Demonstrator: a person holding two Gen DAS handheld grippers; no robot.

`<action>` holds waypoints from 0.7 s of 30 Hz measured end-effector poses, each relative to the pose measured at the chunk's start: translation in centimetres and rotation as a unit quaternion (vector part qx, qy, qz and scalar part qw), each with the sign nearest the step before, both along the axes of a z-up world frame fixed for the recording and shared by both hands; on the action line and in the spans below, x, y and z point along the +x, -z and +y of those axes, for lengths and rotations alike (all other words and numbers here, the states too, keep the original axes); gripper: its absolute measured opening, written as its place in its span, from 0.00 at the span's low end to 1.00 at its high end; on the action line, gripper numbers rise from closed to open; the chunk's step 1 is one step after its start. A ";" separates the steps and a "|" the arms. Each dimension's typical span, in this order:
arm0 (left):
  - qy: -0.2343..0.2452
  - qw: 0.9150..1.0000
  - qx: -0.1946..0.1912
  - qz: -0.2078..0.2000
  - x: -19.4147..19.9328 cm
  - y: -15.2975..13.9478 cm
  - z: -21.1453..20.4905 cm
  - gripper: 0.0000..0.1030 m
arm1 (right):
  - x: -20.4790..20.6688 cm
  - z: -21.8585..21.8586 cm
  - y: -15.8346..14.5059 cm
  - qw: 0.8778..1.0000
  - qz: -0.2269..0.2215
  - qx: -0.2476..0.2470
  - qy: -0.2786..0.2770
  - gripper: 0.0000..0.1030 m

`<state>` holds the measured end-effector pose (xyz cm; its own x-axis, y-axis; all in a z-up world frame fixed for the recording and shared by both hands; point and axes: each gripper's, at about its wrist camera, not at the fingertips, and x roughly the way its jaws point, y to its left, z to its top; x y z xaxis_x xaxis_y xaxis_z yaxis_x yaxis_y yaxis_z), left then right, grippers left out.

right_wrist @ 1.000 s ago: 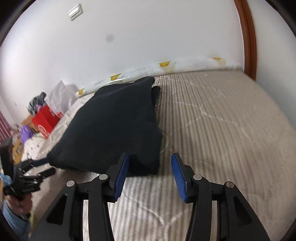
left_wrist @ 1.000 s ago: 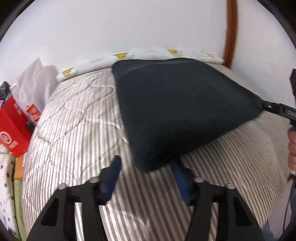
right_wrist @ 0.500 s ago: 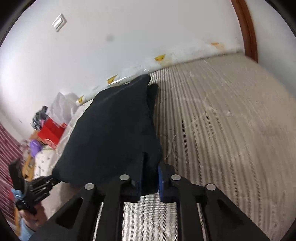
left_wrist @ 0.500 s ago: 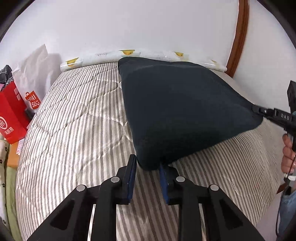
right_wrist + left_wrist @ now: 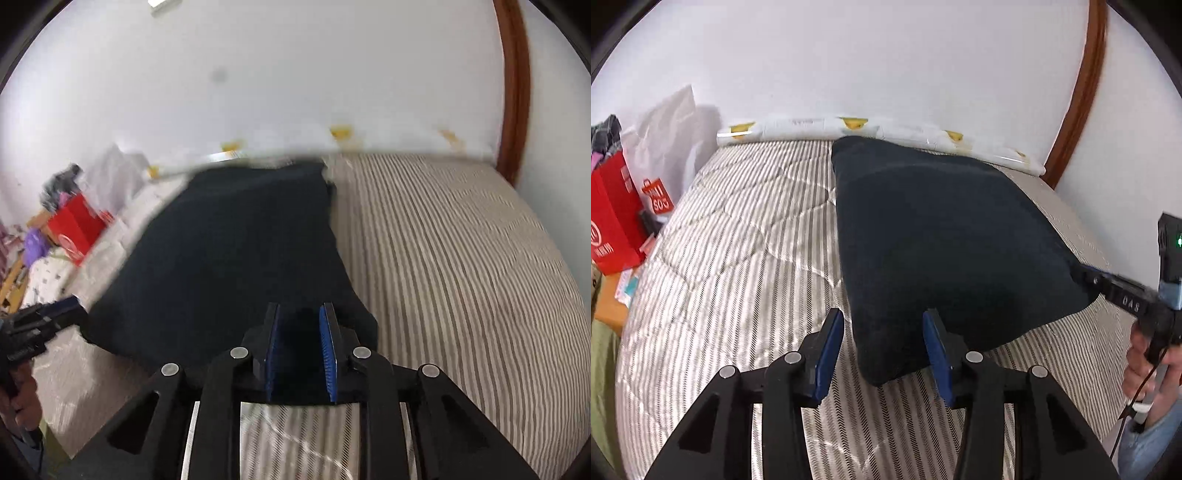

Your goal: Fold small clothes

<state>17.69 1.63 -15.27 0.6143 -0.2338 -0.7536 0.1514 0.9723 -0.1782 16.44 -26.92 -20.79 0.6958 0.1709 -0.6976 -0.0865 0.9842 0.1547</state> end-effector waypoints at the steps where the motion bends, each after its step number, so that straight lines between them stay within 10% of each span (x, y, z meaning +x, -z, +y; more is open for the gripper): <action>1: -0.003 1.000 0.002 0.002 -0.1 0.2 -0.1 0.41 | -0.1 -0.2 0.4 1.000 0.008 0.001 0.002 0.18; 11: -0.021 1.000 0.004 0.005 -1.8 -1.1 0.0 0.41 | -3.3 -1.4 -1.7 0.998 0.001 -0.026 0.051 0.22; 16: -0.023 1.000 -0.002 -0.009 -4.1 -3.8 0.0 0.41 | -6.3 -1.0 -5.2 0.998 -0.034 0.001 0.053 0.53; 21: -0.030 0.998 0.002 -0.052 -7.3 -7.0 0.1 0.61 | -9.5 -0.3 -8.1 0.996 -0.055 0.003 0.066 0.63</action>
<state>10.36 1.69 -8.25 0.7021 -0.1906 -0.6861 0.1102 0.9810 -0.1598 6.95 -27.25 -12.71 0.7841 0.0771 -0.6158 0.0271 0.9870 0.1581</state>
